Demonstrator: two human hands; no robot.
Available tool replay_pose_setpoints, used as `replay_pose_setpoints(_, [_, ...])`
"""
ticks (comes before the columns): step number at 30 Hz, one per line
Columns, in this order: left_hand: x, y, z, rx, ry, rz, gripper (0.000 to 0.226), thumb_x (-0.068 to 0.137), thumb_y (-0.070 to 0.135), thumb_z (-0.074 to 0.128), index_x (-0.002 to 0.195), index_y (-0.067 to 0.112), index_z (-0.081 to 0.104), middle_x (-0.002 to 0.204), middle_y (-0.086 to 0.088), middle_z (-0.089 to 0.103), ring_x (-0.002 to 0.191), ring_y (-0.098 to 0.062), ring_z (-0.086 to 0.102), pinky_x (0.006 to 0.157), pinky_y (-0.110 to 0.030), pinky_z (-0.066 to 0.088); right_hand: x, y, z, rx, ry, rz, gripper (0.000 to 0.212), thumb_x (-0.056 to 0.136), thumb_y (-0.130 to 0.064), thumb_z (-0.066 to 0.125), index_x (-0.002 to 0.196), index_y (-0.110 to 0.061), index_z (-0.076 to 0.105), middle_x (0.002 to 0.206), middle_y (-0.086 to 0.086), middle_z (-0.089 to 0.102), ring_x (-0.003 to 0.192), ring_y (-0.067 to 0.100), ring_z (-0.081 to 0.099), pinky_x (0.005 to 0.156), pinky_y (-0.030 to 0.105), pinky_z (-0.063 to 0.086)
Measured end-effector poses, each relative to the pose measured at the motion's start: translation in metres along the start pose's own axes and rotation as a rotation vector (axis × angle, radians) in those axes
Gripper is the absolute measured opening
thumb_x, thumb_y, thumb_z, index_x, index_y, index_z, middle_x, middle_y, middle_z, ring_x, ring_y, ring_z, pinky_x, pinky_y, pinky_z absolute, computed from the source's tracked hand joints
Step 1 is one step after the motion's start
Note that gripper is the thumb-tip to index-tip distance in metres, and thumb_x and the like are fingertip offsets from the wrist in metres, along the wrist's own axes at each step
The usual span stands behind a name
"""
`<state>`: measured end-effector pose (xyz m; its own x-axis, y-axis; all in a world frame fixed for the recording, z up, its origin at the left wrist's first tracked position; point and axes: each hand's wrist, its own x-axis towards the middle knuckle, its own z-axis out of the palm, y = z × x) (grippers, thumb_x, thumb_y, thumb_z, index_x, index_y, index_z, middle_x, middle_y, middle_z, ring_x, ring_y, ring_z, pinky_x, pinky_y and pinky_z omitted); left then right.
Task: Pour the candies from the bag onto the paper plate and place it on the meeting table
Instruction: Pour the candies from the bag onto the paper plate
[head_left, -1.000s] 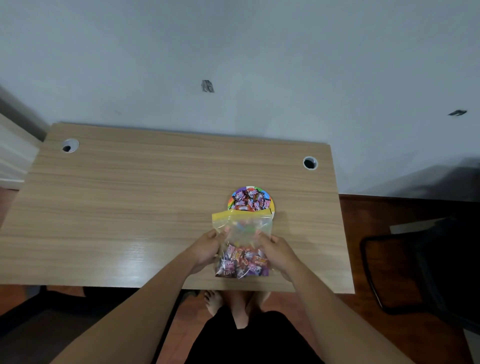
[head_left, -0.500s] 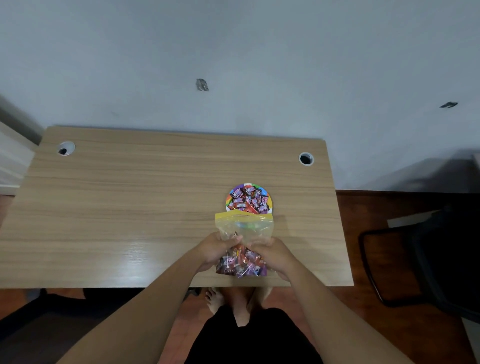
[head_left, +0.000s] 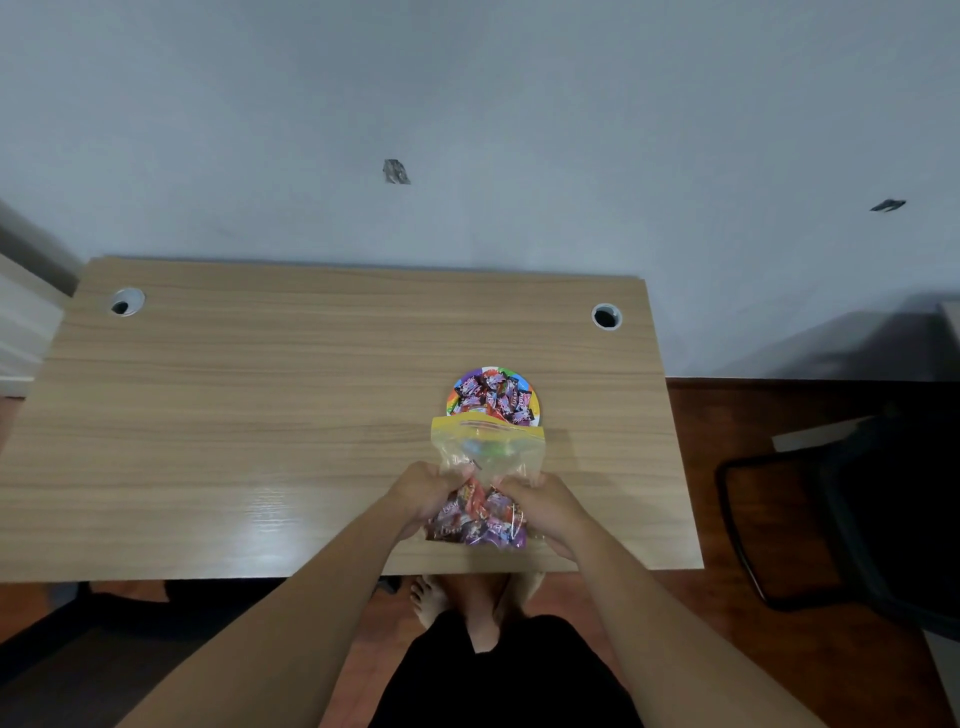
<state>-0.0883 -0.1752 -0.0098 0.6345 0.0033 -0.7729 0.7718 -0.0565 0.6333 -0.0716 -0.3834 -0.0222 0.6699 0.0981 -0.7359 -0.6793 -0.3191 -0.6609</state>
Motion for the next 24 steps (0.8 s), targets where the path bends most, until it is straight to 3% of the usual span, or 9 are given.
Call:
replay_pose_setpoints(6, [0.007, -0.002, 0.000, 0.019, 0.024, 0.002, 0.059, 0.081, 0.059, 0.085, 0.106, 0.005, 0.085, 0.104, -0.009, 0.087, 0.108, -0.027, 0.081, 0.104, -0.047, 0.060, 0.003, 0.000, -0.001, -0.005, 0.021, -0.027, 0.010, 0.092, -0.026, 0.079, 0.096, -0.019, 0.085, 0.103, 0.002, 0.085, 0.103, 0.021, 0.078, 0.088, 0.032, 0.057])
replay_pose_setpoints(8, [0.005, 0.002, 0.001, 0.008, 0.044, -0.003, 0.059, 0.078, 0.060, 0.088, 0.101, 0.006, 0.085, 0.101, -0.007, 0.087, 0.102, -0.024, 0.082, 0.098, -0.041, 0.062, 0.005, -0.001, -0.002, -0.021, 0.025, -0.040, 0.011, 0.093, -0.024, 0.079, 0.097, -0.016, 0.085, 0.105, 0.006, 0.085, 0.103, 0.022, 0.078, 0.090, 0.033, 0.057])
replay_pose_setpoints(11, [0.005, 0.006, 0.003, 0.006, 0.078, -0.006, 0.054, 0.084, 0.054, 0.086, 0.091, 0.001, 0.078, 0.097, -0.007, 0.085, 0.087, -0.023, 0.080, 0.072, -0.030, 0.061, 0.005, -0.003, -0.001, -0.045, 0.020, -0.050, 0.018, 0.093, -0.029, 0.079, 0.102, -0.014, 0.085, 0.105, 0.005, 0.085, 0.107, 0.024, 0.078, 0.100, 0.039, 0.058])
replay_pose_setpoints(12, [0.005, 0.007, 0.004, 0.003, 0.091, -0.015, 0.049, 0.087, 0.050, 0.085, 0.093, 0.002, 0.079, 0.099, -0.009, 0.086, 0.088, -0.025, 0.081, 0.069, -0.030, 0.063, 0.005, -0.003, -0.001, -0.055, 0.021, -0.049, 0.020, 0.092, -0.031, 0.079, 0.103, -0.016, 0.085, 0.104, 0.003, 0.085, 0.108, 0.023, 0.078, 0.101, 0.040, 0.058])
replay_pose_setpoints(15, [0.006, 0.008, 0.002, -0.013, 0.103, -0.042, 0.042, 0.087, 0.047, 0.082, 0.099, 0.007, 0.085, 0.099, -0.012, 0.086, 0.104, -0.036, 0.081, 0.090, -0.047, 0.065, 0.005, -0.003, -0.002, -0.063, 0.016, -0.053, 0.021, 0.091, -0.033, 0.078, 0.103, -0.017, 0.085, 0.105, 0.000, 0.085, 0.109, 0.021, 0.077, 0.103, 0.043, 0.057])
replay_pose_setpoints(17, [0.006, 0.007, 0.001, -0.026, 0.091, -0.054, 0.038, 0.090, 0.045, 0.080, 0.100, 0.008, 0.085, 0.097, -0.009, 0.087, 0.107, -0.035, 0.080, 0.099, -0.048, 0.062, 0.004, -0.005, -0.002, -0.081, 0.008, -0.050, 0.024, 0.090, -0.036, 0.076, 0.102, -0.018, 0.086, 0.104, -0.001, 0.085, 0.109, 0.021, 0.078, 0.104, 0.043, 0.057])
replay_pose_setpoints(22, [0.002, 0.010, 0.005, -0.099, 0.067, -0.049, 0.029, 0.098, 0.036, 0.075, 0.110, 0.010, 0.082, 0.108, -0.008, 0.085, 0.104, -0.025, 0.080, 0.088, -0.032, 0.062, 0.005, -0.005, -0.002, -0.059, -0.001, -0.011, 0.028, 0.085, -0.042, 0.075, 0.101, -0.022, 0.086, 0.099, -0.005, 0.086, 0.104, 0.018, 0.080, 0.105, 0.044, 0.059])
replay_pose_setpoints(24, [0.000, 0.011, 0.006, -0.130, 0.065, -0.033, 0.016, 0.099, 0.032, 0.075, 0.101, 0.016, 0.080, 0.111, -0.010, 0.084, 0.108, -0.028, 0.080, 0.097, -0.038, 0.063, 0.004, -0.007, -0.001, -0.045, 0.016, 0.007, 0.030, 0.087, -0.042, 0.074, 0.099, -0.017, 0.085, 0.099, -0.002, 0.086, 0.105, 0.022, 0.079, 0.102, 0.041, 0.058])
